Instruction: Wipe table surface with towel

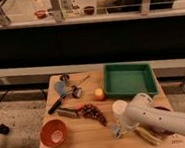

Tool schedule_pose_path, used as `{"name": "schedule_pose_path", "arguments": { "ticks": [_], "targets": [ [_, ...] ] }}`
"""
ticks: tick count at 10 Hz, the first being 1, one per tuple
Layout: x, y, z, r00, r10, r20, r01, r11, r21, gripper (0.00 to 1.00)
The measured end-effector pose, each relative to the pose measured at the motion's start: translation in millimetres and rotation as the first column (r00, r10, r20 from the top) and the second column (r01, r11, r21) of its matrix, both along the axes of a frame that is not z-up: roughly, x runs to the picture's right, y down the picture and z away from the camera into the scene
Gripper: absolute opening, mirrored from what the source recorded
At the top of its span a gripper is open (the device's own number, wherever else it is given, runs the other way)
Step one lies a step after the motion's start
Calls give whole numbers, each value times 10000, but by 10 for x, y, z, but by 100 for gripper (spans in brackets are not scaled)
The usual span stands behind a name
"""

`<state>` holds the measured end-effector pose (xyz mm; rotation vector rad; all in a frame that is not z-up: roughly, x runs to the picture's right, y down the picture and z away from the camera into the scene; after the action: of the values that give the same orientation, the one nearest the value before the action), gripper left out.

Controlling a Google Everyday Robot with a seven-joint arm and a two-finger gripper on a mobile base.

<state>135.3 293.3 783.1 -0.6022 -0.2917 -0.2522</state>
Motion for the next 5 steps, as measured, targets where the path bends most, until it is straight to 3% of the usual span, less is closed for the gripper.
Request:
{"name": "schedule_pose_path", "arguments": {
  "ticks": [3, 5],
  "targets": [
    [1, 2, -3, 10000, -6, 7, 6, 10000, 0, 0],
    [-48, 81, -146, 9992, -98, 390, 97, 10000, 6, 0]
  ]
}}
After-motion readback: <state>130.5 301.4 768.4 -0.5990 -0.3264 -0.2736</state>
